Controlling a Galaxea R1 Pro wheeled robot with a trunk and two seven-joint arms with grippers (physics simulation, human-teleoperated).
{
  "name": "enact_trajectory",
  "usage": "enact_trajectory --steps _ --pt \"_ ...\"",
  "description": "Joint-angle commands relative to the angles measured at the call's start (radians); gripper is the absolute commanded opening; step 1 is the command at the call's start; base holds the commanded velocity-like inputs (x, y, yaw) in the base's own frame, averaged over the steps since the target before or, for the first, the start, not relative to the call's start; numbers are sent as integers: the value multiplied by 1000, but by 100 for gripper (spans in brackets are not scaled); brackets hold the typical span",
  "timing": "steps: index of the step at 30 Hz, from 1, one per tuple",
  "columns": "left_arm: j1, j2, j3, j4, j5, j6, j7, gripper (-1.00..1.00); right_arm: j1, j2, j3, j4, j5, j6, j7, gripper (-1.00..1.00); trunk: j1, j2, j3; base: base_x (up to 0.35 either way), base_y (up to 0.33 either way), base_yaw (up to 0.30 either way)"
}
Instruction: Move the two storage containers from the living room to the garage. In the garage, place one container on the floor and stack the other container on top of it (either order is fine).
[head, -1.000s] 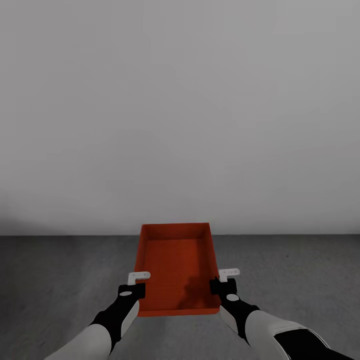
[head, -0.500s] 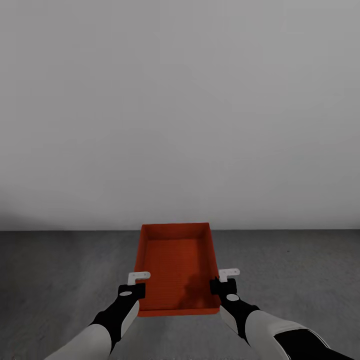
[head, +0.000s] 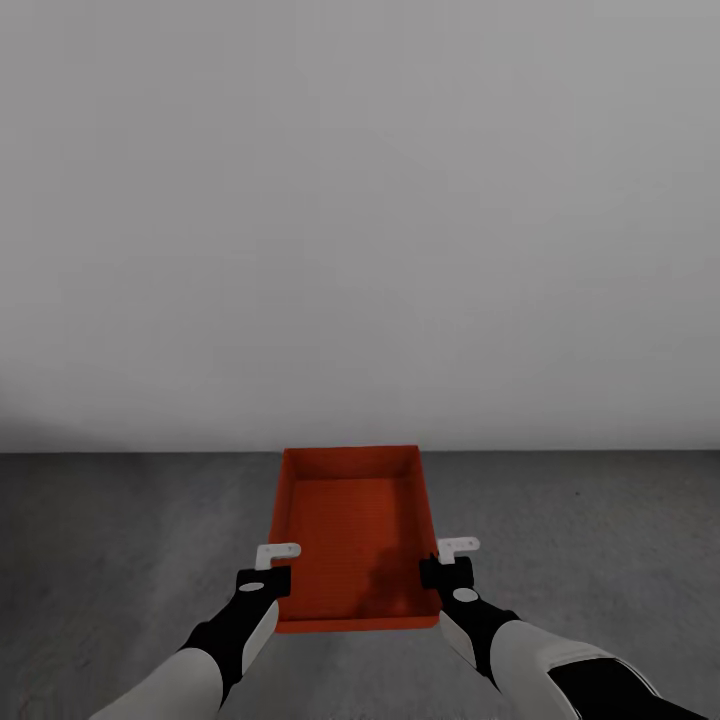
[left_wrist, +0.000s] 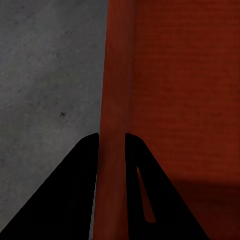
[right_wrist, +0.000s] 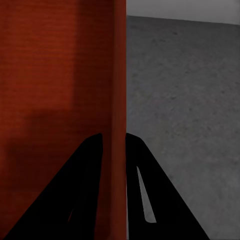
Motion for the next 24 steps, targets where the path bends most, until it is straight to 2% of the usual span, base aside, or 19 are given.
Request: enact_trajectory --steps 1,24 --pt "-1 -1 27 -6 -24 -37 22 -100 0 3 -33 2 11 2 1 -100 0 0 -3 0 0 0" --pt "-1 -1 27 -7 -24 -37 22 -100 0 3 -33 2 11 2 2 -100 0 0 -40 0 0 0"
